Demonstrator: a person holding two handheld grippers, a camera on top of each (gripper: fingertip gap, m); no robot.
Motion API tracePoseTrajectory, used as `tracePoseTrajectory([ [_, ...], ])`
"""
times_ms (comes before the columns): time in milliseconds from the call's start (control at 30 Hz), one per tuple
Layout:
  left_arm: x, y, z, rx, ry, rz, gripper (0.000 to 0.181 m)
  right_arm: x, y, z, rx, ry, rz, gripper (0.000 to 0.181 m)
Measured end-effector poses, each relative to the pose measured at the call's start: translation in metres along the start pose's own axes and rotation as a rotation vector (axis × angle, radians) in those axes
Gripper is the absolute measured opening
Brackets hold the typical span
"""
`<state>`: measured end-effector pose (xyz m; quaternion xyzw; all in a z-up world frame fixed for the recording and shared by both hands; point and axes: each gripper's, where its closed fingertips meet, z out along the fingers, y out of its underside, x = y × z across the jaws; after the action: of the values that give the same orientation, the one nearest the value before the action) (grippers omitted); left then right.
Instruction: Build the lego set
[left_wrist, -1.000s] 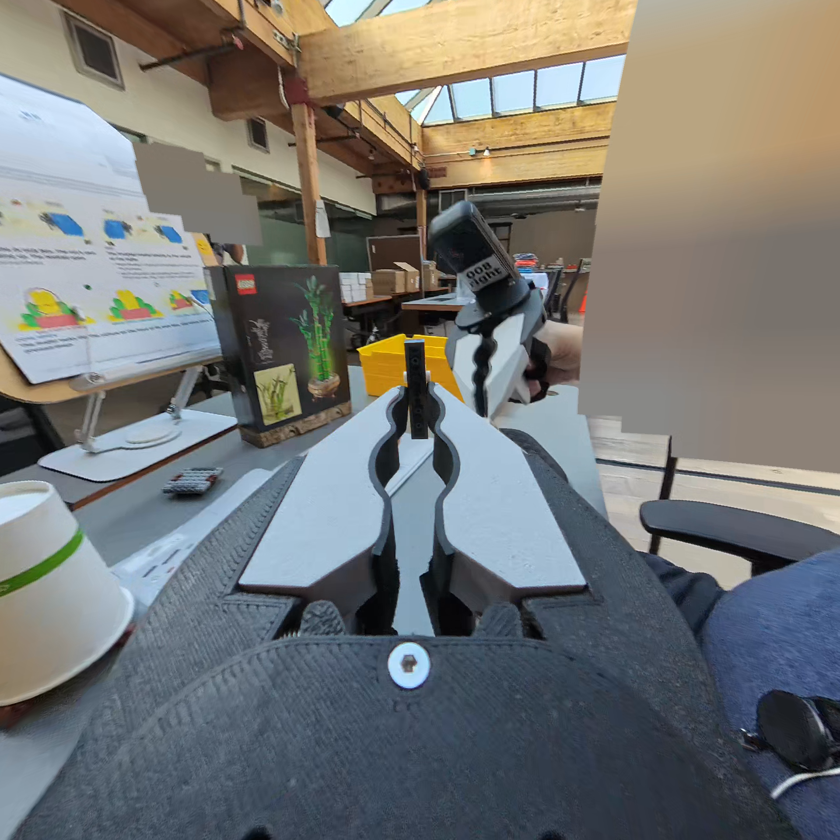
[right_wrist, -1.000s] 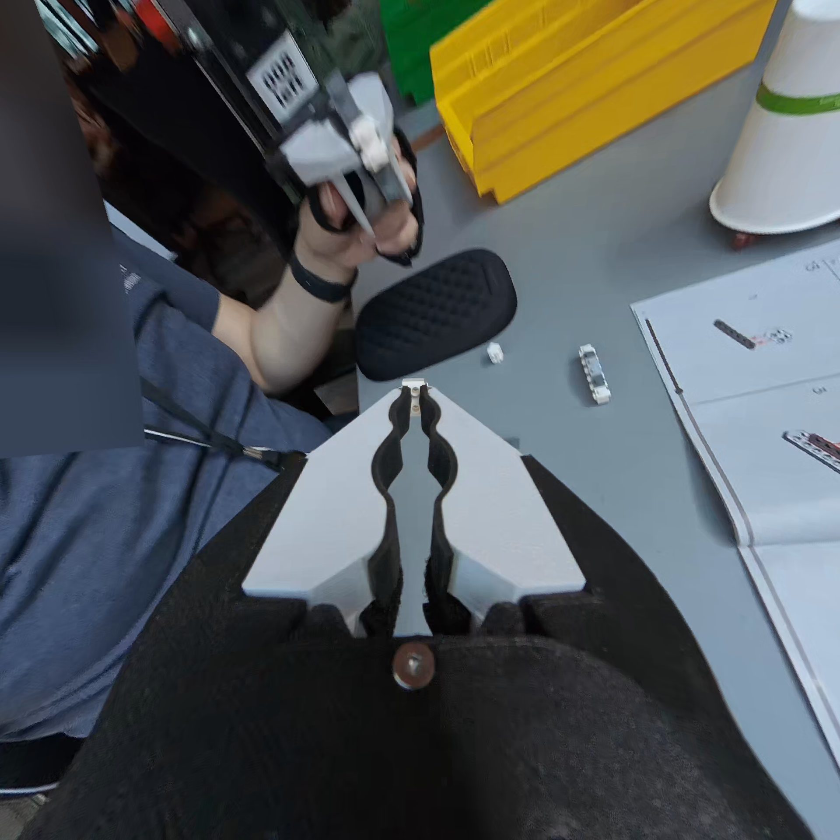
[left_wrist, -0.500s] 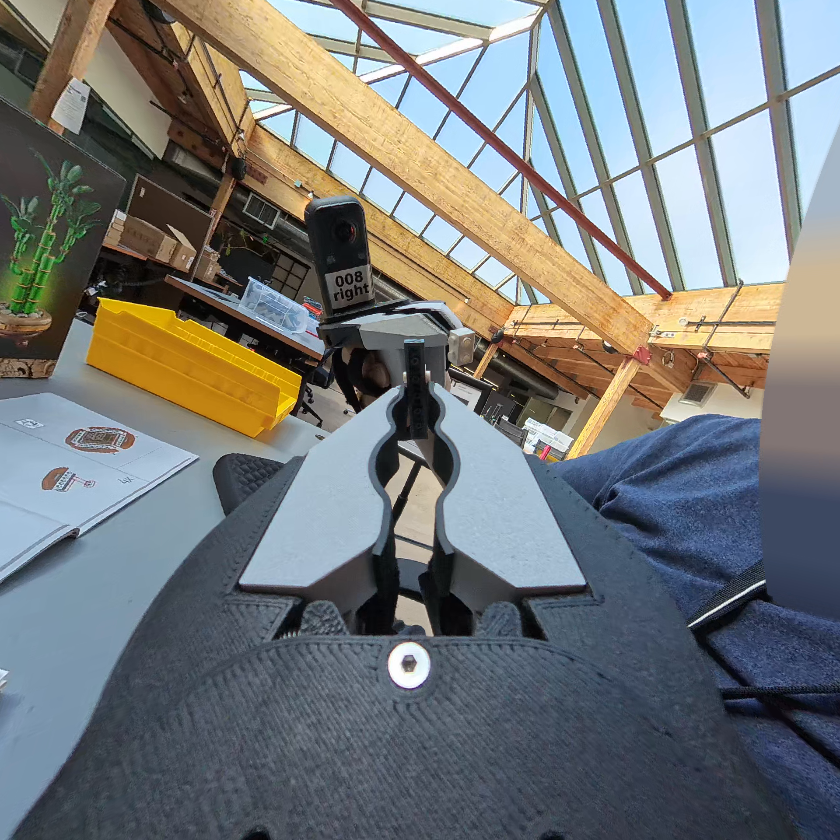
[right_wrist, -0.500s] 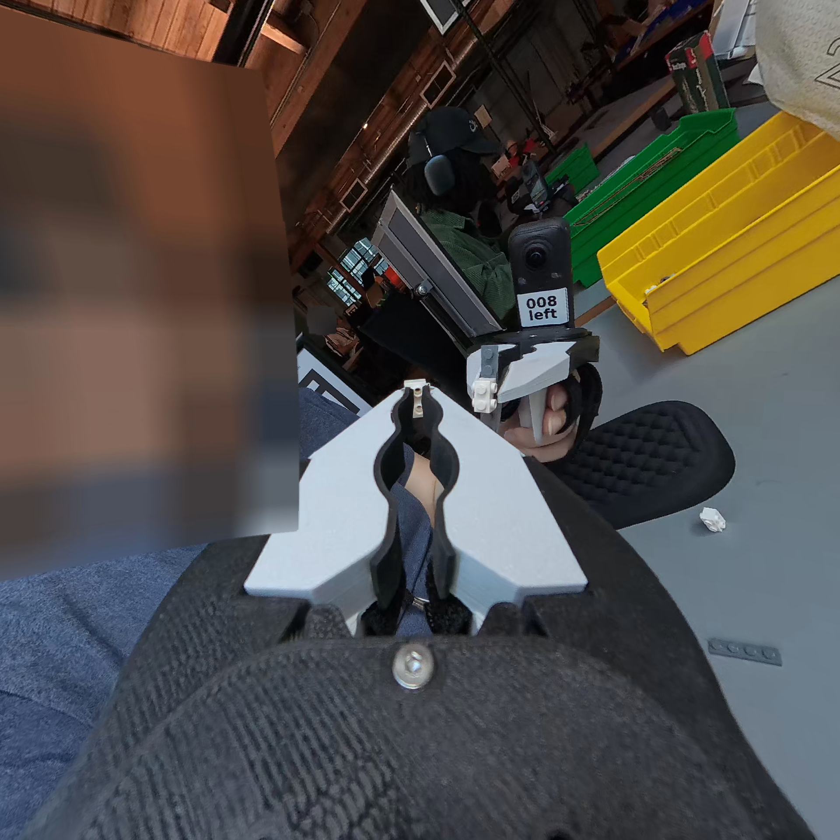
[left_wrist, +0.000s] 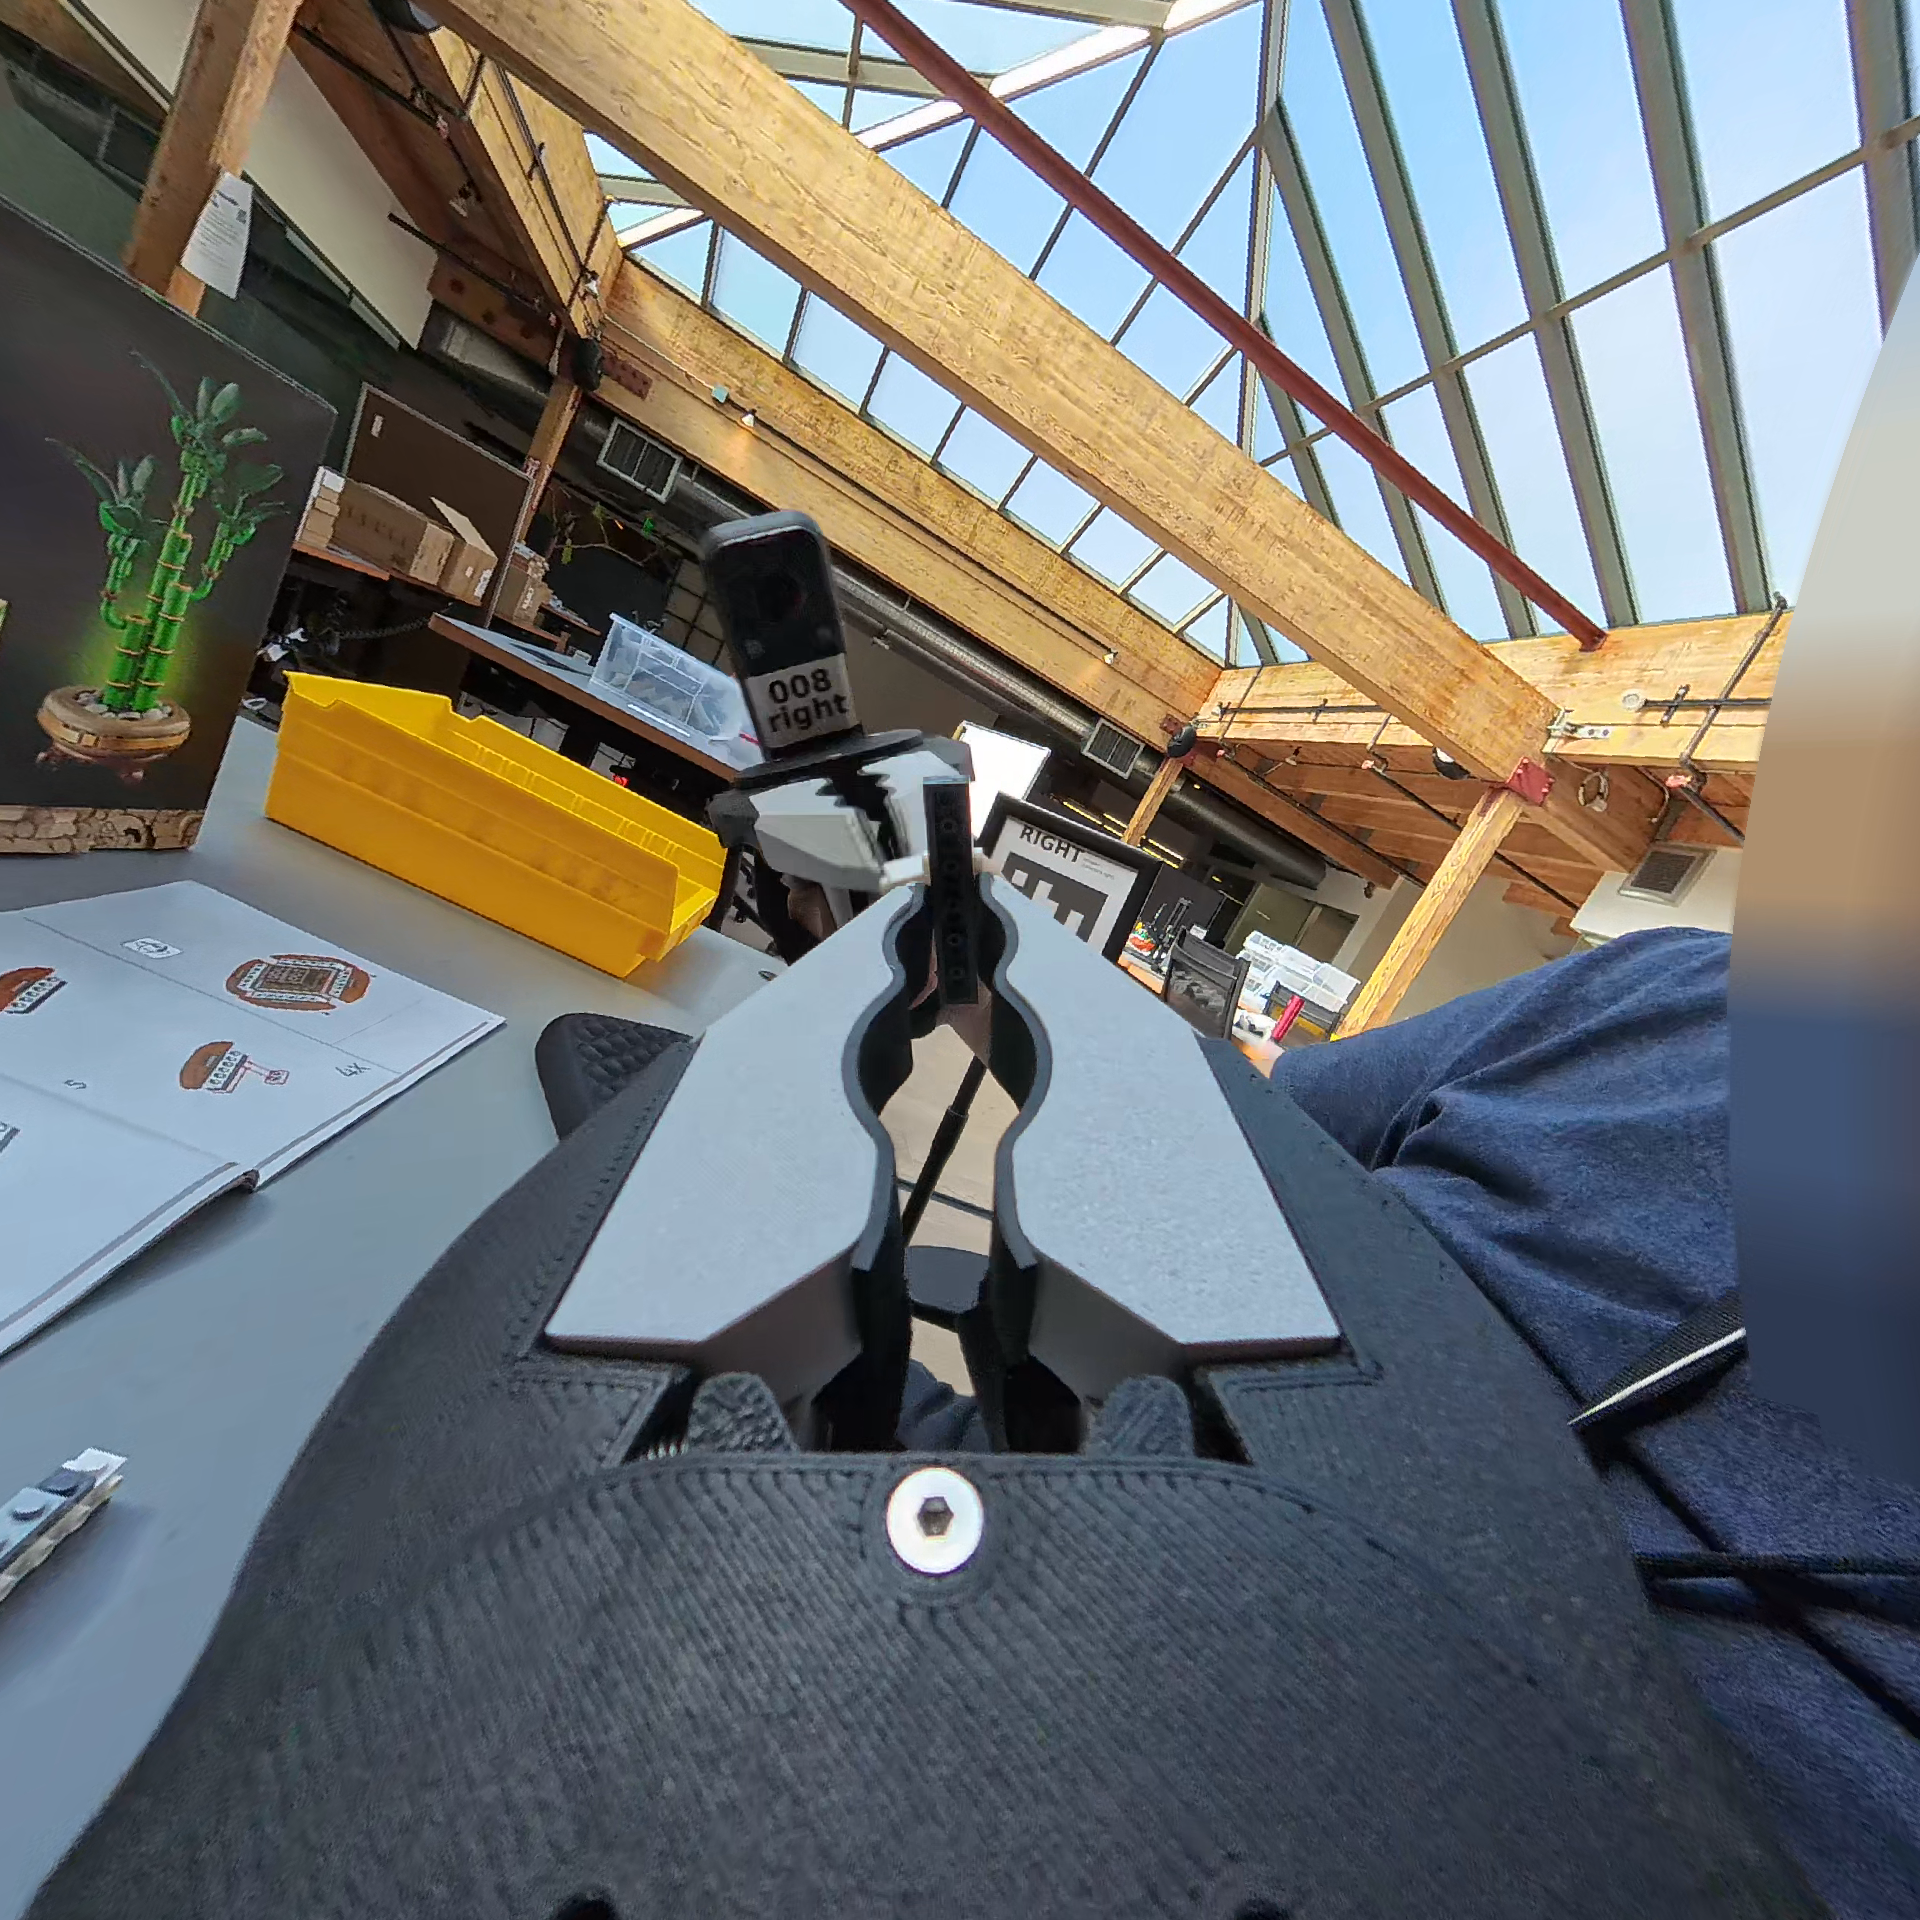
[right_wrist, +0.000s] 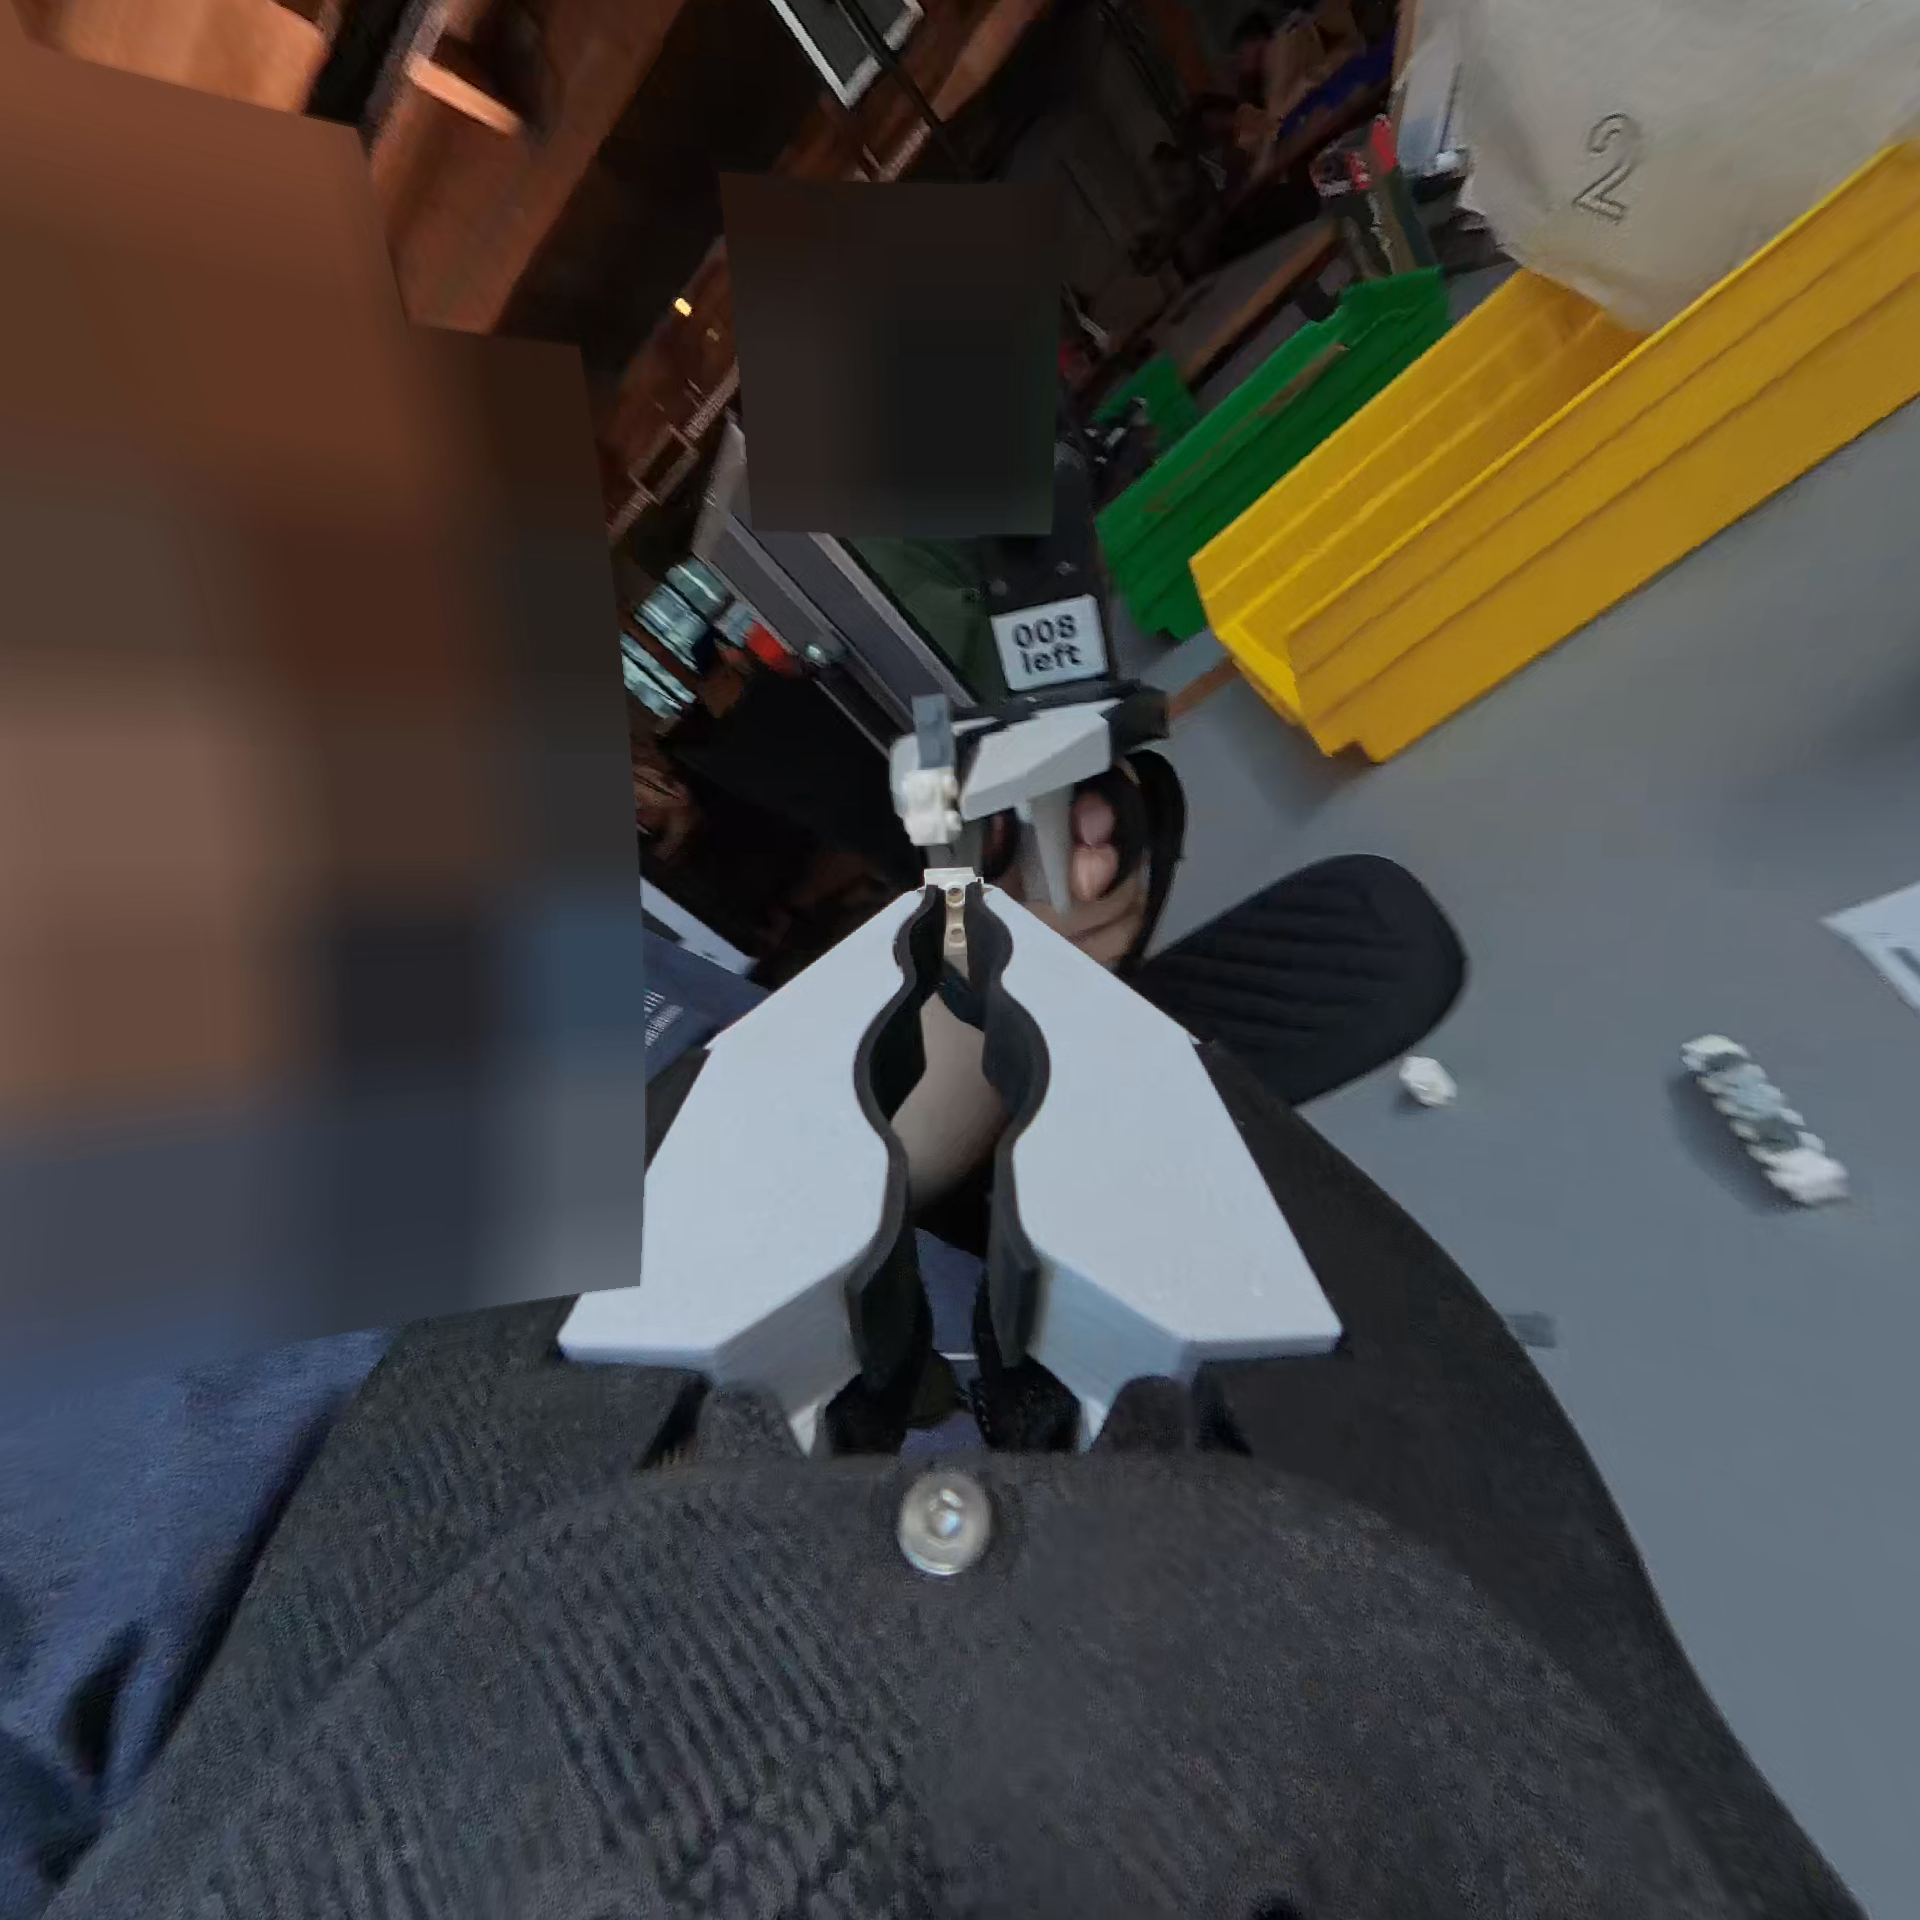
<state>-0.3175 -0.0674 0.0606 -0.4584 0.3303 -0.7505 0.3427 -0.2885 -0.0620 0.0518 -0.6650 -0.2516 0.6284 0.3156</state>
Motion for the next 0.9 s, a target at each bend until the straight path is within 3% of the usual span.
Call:
tracePoseTrajectory([
  [33, -0.004, 0.001, -0.001, -0.006, -0.024, 0.005, 0.005, 0.02, 0.014, -0.004, -0.079, 0.157, -0.157, 0.001],
  [100, -0.01, 0.0, -0.005, -0.014, -0.072, 0.027, 0.005, 0.064, 0.046, -0.021, -0.267, 0.496, -0.525, 0.003],
  [167, -0.014, -0.002, -0.011, -0.021, -0.104, 0.05, 0.005, 0.091, 0.078, -0.036, -0.495, 0.721, -0.862, 0.003],
  [233, -0.016, -0.005, -0.016, -0.017, -0.129, 0.065, 0.005, 0.106, 0.107, -0.043, -0.698, 0.84, -1.058, 0.003],
  [333, -0.016, -0.01, -0.022, 0.0, -0.136, 0.067, 0.005, 0.118, 0.128, -0.049, -0.839, 0.935, -1.243, 0.003],
  [600, -0.019, -0.016, -0.03, 0.028, -0.153, 0.068, 0.005, 0.139, 0.148, -0.064, -0.999, 1.036, -1.413, 0.003],
  [900, -0.015, -0.015, -0.026, 0.02, -0.149, 0.077, 0.005, 0.139, 0.148, -0.072, -0.916, 1.126, -1.36, 0.003],
])
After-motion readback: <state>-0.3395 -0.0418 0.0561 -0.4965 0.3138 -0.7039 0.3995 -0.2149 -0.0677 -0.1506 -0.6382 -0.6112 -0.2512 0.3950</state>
